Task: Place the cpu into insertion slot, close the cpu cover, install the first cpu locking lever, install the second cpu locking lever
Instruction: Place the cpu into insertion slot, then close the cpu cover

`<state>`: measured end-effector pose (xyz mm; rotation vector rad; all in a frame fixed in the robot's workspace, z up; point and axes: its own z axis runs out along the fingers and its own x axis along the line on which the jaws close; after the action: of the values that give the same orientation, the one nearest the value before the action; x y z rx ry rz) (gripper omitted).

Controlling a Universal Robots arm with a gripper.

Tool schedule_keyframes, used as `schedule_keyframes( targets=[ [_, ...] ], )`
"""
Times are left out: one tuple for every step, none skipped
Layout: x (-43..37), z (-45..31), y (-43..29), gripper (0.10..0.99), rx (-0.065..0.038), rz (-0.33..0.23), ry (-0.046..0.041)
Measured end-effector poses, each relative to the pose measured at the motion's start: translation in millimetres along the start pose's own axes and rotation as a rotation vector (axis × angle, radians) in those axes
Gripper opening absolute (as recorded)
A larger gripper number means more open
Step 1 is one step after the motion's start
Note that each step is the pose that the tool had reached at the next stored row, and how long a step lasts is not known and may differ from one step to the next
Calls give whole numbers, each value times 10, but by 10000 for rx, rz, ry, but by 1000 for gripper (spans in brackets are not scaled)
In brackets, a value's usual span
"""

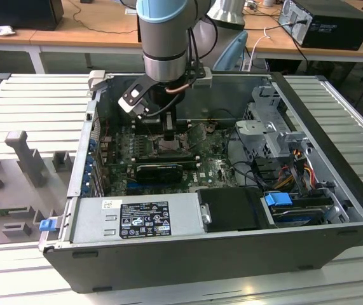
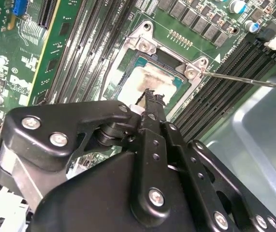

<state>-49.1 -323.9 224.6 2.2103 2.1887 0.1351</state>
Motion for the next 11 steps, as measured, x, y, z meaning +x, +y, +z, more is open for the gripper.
schedule_keyframes(
  targets=[
    [1, -9, 1, 106, 3, 1, 1],
    [1, -23, 2, 106, 3, 2, 1],
    [2, -50, 4, 106, 4, 3, 1],
    [3, -73, 6, 106, 6, 3, 0],
    [4, -92, 8, 106, 7, 5, 0],
    [5, -111, 9, 106, 7, 6, -1],
    [5, -118, 10, 106, 7, 7, 0],
    [5, -123, 10, 106, 7, 8, 0],
    [6, -129, 14, 106, 21, 7, 0],
    [6, -131, 20, 106, 51, 8, 1],
    [5, -131, 40, 106, 132, 21, 8]
  ],
)
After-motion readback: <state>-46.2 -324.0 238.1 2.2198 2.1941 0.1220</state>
